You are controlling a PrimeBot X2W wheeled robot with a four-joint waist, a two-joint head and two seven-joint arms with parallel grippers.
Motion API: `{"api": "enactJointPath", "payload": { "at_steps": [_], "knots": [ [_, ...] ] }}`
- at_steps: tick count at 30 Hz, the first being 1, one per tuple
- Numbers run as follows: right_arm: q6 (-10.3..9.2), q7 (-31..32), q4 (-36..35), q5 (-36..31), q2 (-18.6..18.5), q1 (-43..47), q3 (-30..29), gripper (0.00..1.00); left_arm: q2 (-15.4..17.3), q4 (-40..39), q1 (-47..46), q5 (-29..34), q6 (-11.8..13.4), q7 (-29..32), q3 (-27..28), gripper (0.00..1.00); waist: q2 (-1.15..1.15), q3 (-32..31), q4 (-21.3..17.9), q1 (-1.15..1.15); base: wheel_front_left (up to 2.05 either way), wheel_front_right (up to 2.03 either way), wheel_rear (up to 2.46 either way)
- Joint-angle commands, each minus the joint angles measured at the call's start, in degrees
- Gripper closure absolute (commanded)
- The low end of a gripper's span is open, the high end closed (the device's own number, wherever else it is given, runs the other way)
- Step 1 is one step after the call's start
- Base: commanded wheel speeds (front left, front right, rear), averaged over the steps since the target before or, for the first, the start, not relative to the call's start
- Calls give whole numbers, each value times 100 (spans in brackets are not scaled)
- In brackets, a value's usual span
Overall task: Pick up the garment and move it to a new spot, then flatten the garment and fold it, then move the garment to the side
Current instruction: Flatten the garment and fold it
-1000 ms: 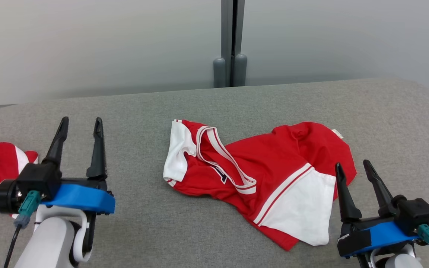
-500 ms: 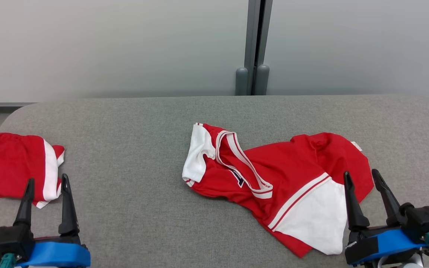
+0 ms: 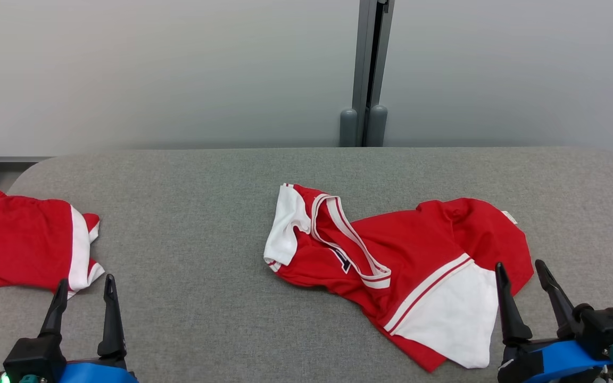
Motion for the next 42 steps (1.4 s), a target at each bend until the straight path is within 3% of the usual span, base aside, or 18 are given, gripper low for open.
{"api": "enactJointPath", "payload": {
  "at_steps": [1,42],
  "knots": [
    [3,19,-33,-9,-28,88,-21,0,26,-45,40,19,34,15,-17,0,0,-7,-3,0,0,0,0],
    [3,100,-50,41,-28,98,72,0,102,-70,-21,-105,156,5,-146,0,0,-47,-46,0,0,0,0]
  ]
}}
